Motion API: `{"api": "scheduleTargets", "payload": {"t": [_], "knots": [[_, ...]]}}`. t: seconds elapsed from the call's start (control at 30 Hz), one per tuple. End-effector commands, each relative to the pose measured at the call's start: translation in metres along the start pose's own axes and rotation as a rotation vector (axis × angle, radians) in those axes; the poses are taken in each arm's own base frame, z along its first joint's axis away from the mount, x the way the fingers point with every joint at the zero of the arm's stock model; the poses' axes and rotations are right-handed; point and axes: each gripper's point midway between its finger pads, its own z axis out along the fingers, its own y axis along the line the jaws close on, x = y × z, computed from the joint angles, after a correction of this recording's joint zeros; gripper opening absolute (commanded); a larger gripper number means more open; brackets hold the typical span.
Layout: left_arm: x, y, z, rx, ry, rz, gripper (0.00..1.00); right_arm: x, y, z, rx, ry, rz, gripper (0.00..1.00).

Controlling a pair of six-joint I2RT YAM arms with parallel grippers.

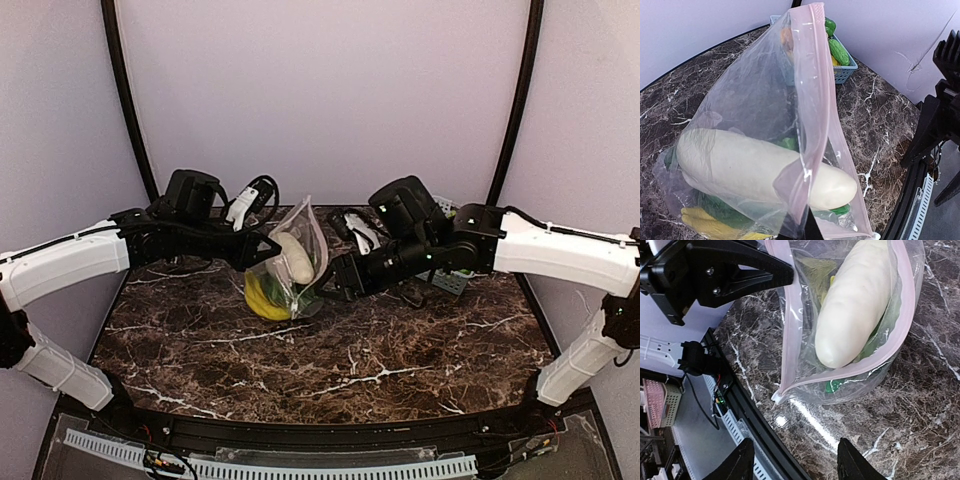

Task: Place the food in the zip-top bag and seal the zipper
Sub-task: Adjust the fake vegetable in the zipper food storage bag.

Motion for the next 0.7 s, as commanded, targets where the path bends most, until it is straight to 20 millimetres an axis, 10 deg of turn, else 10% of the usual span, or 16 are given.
{"api": "scheduleTargets", "payload": {"t": [0.0,0.67], "knots": [[-0.006,0.000,-0.006,-0.003,-0.017,-0.001,0.01,-0.021,0.005,0.007,0.075,-0.169,-0.029,0.53],[-0.010,-0.008,-0.009,0.038,-0.034,0.001,0.01,-0.051,-0.019,0.057,0.317,-0.186,-0.065,0.40]]}}
